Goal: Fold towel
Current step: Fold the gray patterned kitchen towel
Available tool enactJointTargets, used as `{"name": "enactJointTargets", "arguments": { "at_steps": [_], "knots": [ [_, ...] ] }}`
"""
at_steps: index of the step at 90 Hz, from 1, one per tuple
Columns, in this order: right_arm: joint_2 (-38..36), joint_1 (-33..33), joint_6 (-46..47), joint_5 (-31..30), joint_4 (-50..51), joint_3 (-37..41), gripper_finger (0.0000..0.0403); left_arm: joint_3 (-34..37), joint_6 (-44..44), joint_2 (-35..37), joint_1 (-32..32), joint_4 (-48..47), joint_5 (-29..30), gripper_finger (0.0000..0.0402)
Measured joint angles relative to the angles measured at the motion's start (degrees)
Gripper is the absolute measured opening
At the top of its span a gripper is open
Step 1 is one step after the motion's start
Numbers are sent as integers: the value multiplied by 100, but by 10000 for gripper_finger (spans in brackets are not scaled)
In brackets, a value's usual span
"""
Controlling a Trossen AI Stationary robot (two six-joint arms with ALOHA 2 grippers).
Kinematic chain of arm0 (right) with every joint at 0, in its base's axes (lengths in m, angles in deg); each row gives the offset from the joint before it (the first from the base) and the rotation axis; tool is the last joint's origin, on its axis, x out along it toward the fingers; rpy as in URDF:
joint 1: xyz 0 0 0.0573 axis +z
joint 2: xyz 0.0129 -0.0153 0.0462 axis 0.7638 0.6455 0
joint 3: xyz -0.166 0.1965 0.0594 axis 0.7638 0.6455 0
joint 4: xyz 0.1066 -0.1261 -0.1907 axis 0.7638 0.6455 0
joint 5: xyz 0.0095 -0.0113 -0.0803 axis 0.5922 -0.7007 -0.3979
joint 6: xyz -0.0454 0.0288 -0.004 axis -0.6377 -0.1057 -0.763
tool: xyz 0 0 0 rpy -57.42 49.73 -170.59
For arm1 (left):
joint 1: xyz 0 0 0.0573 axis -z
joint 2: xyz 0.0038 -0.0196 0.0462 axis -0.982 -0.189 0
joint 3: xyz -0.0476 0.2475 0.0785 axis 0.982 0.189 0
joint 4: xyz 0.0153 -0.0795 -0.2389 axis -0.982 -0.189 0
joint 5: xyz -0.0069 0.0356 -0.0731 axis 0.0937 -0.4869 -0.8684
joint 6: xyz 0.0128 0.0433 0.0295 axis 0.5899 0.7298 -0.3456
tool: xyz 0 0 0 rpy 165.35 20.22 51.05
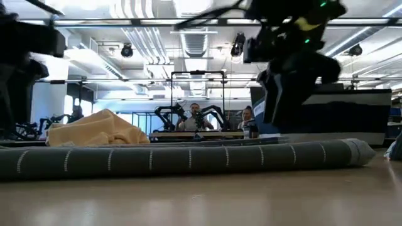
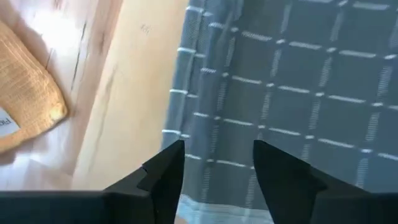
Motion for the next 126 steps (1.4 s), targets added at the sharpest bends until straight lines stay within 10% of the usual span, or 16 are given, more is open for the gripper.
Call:
{"name": "enactJointTargets", "arguments": {
  "at_steps": [56,94,126],
  "knots": [
    [220,-285,-414,524,-12,80,193,1032,636,362,-343,928,-748,149],
    [218,-220,-438,935,15,80,165,1109,741,633,-342,986,-821,9],
    [135,-234,-439,915,80,80,155,1109,745,650,-342,1072,-878,2]
  ]
}}
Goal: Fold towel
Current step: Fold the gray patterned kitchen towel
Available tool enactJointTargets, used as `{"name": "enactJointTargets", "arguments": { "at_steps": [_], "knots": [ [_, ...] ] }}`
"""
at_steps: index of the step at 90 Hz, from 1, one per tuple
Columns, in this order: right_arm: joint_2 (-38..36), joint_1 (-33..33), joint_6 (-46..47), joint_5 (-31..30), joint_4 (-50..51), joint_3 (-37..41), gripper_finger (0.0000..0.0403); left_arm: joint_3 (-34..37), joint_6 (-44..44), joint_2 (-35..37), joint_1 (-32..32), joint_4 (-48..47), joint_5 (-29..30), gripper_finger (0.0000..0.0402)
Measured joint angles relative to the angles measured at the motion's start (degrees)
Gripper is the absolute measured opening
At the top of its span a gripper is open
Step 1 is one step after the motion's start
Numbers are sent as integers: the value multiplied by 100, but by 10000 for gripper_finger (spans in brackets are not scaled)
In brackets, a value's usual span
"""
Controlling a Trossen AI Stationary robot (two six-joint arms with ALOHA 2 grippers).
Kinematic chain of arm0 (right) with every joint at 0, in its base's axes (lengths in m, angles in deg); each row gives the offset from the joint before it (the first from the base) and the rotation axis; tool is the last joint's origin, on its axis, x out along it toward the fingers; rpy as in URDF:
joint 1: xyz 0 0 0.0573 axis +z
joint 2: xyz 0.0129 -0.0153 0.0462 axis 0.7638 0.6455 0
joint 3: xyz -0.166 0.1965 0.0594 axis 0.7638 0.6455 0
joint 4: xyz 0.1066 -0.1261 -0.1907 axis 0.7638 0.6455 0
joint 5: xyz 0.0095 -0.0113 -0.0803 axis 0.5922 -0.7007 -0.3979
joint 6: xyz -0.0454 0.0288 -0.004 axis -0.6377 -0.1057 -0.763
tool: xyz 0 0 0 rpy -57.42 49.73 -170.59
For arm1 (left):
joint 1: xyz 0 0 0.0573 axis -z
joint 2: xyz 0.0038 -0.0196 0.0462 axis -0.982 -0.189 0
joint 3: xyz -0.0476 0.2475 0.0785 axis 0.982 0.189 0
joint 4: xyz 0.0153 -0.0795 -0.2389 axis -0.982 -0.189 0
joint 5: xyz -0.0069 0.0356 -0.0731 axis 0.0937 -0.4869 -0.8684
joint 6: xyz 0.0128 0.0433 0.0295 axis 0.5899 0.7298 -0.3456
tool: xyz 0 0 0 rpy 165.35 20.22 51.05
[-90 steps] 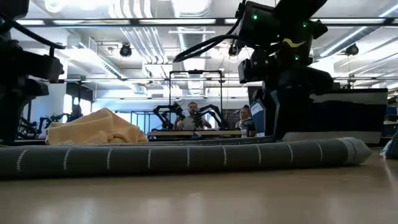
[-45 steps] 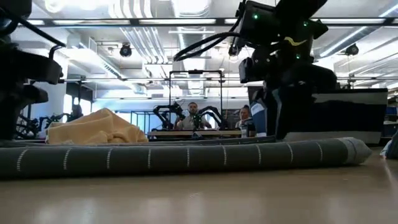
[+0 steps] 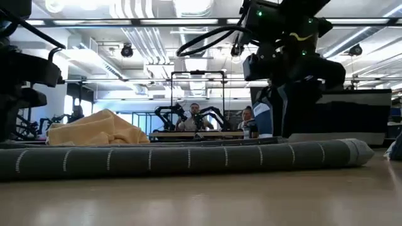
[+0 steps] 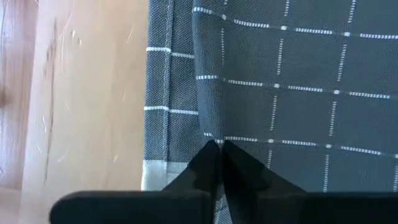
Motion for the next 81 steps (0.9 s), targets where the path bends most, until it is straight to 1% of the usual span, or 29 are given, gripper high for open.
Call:
{"name": "enactJointTargets", "arguments": {
  "at_steps": [15,24,29,35,49,53,56,68,81],
  "knots": [
    [280,-2,-77,-50,-356,0,164,0,-6,-2,0,10,0,1],
    [383,0,-132,-108,-414,-7,159,0,-8,0,0,16,0,1],
    [400,-1,-132,-141,-366,-9,146,0,-4,1,0,17,0,1],
    [389,-2,-132,-142,-349,-9,120,0,-4,6,0,20,0,1],
    [311,0,-132,-142,-282,-9,30,0,-14,7,0,17,0,0],
    [303,0,-136,-142,-234,-9,13,-10,-20,7,0,10,2,0],
    [301,-2,-138,-142,-224,-9,7,-38,-20,7,0,7,2,0],
    [301,-1,-95,-142,-179,-9,11,-223,-22,9,0,-37,4,0],
    [294,0,-85,-142,22,-9,2,-574,-55,9,0,-494,152,0]
  ]
}}
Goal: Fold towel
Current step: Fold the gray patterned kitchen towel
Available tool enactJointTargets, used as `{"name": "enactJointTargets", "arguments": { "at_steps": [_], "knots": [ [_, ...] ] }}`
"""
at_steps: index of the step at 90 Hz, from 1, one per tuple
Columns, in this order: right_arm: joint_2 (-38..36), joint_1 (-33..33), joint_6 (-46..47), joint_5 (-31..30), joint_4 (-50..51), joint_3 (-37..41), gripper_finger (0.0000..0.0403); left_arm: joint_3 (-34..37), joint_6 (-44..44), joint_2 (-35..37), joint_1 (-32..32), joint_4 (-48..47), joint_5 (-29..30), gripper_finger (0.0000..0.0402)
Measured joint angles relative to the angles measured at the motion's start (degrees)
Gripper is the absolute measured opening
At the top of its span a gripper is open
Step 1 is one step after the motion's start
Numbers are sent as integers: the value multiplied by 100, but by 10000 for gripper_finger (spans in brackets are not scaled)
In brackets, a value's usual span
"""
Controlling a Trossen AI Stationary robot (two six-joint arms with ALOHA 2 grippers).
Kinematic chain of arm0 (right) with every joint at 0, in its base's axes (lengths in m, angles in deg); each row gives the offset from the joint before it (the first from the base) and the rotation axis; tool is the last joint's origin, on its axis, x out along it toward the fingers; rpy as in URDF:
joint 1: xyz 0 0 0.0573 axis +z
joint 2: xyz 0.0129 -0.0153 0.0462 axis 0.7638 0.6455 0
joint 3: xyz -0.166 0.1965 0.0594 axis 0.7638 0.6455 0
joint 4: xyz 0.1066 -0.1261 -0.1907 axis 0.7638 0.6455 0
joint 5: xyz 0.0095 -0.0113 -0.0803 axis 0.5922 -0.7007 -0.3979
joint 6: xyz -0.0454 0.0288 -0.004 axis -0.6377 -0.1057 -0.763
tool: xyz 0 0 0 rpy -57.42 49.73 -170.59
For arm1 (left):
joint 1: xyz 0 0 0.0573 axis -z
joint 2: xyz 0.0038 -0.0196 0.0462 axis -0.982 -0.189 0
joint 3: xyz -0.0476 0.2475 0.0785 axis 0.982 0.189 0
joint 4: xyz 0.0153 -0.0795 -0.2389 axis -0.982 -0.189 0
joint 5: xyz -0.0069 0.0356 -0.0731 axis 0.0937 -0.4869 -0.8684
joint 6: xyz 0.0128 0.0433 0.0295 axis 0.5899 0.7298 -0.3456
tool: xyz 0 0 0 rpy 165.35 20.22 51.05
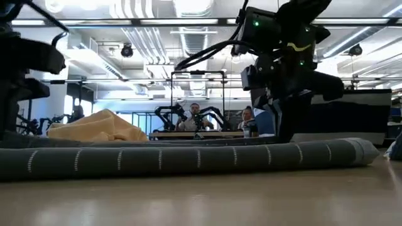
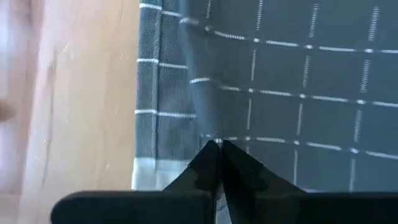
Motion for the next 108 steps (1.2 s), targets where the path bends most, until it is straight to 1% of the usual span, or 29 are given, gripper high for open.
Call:
{"name": "enactJointTargets", "arguments": {
  "at_steps": [12,20,26,44,51,57,65,76,85,93,101,108],
  "knots": [
    [-85,2,22,-2,150,0,1,-306,-176,0,0,-639,438,0],
    [-211,0,81,-2,165,0,0,-317,-321,0,0,-912,749,0],
    [-264,0,79,-10,164,-2,0,-195,-385,0,-2,-893,890,0],
    [-231,0,109,-15,120,-2,0,265,-445,0,-4,-423,901,0],
    [-205,1,260,-25,131,5,0,344,-437,0,-4,-357,1027,0],
    [-210,2,385,-147,129,7,0,379,-363,0,-7,-361,1085,0],
    [-225,-2,361,-158,211,9,4,391,-180,0,-7,-384,1163,7],
    [-282,-2,376,-162,392,-65,34,319,-89,0,-7,-516,1063,45],
    [-282,-1,353,-161,842,-297,74,94,-122,0,-7,-890,921,89],
    [-288,-11,296,-160,1395,-662,111,-209,-215,3,-3,-1098,949,123],
    [-290,-4,437,-88,1711,-1044,142,-471,-196,53,13,-839,1068,146],
    [-302,107,607,237,1521,-1182,161,-497,22,59,26,-134,1057,156]
  ]
}}
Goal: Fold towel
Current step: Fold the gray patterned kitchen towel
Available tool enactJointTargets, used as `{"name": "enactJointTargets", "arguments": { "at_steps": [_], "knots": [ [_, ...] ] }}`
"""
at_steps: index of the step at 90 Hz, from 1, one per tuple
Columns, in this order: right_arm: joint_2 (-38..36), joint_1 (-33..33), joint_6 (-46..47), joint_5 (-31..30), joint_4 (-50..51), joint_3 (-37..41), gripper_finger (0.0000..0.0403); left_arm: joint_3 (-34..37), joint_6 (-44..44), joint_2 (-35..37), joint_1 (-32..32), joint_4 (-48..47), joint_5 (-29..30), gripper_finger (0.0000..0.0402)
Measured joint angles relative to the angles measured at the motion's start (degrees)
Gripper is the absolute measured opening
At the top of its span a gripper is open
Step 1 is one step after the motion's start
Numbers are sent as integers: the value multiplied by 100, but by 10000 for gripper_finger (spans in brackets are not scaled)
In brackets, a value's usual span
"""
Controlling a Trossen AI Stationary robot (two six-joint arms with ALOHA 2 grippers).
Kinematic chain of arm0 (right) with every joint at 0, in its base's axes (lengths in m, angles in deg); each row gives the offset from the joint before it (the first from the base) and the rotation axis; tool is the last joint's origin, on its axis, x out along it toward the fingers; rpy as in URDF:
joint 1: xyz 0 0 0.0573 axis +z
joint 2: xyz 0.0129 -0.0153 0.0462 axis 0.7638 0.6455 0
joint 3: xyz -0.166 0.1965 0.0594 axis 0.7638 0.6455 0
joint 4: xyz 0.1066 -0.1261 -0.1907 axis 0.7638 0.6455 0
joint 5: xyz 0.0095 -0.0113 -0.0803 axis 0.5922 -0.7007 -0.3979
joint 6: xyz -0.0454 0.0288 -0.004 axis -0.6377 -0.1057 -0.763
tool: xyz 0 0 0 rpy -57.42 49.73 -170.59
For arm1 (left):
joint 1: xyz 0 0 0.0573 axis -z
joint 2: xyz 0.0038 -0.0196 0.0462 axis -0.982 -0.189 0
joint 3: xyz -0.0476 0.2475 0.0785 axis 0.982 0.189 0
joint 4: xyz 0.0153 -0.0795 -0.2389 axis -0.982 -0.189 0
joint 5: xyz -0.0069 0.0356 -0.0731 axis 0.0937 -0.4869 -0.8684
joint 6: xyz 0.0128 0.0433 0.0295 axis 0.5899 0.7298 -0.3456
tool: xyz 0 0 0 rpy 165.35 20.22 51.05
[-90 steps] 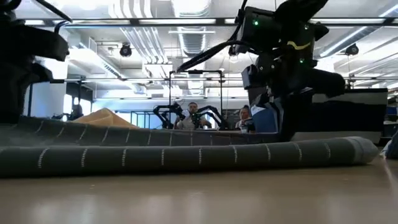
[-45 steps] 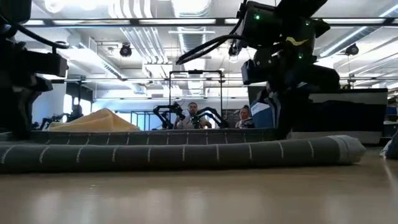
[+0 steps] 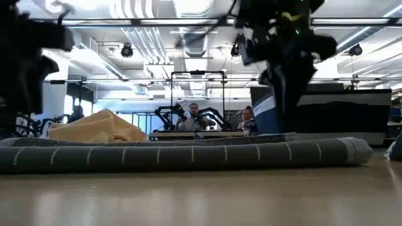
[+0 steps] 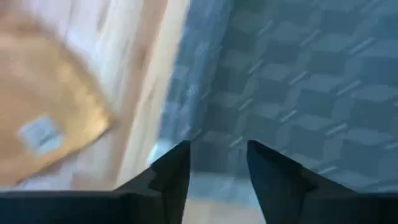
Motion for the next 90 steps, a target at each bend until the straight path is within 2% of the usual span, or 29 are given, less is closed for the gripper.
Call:
{"name": "enactJointTargets", "arguments": {
  "at_steps": [7,14,30,41,65,90],
  "knots": [
    [1,249,116,341,-597,101,174,201,209,2,22,827,-51,157],
    [13,541,256,323,-1733,493,179,558,296,-70,52,1513,-36,150],
    [220,990,741,-225,-5214,1619,174,1528,284,-226,87,3354,-49,119],
    [529,1156,808,-694,-6430,2030,164,1991,211,-331,90,4273,-87,100],
    [1232,1413,1111,-685,-6622,2108,139,2171,-179,-456,260,4406,-241,75],
    [1173,1691,1181,-782,-6136,2104,108,2298,-948,-408,877,4439,-195,74]
  ]
}}
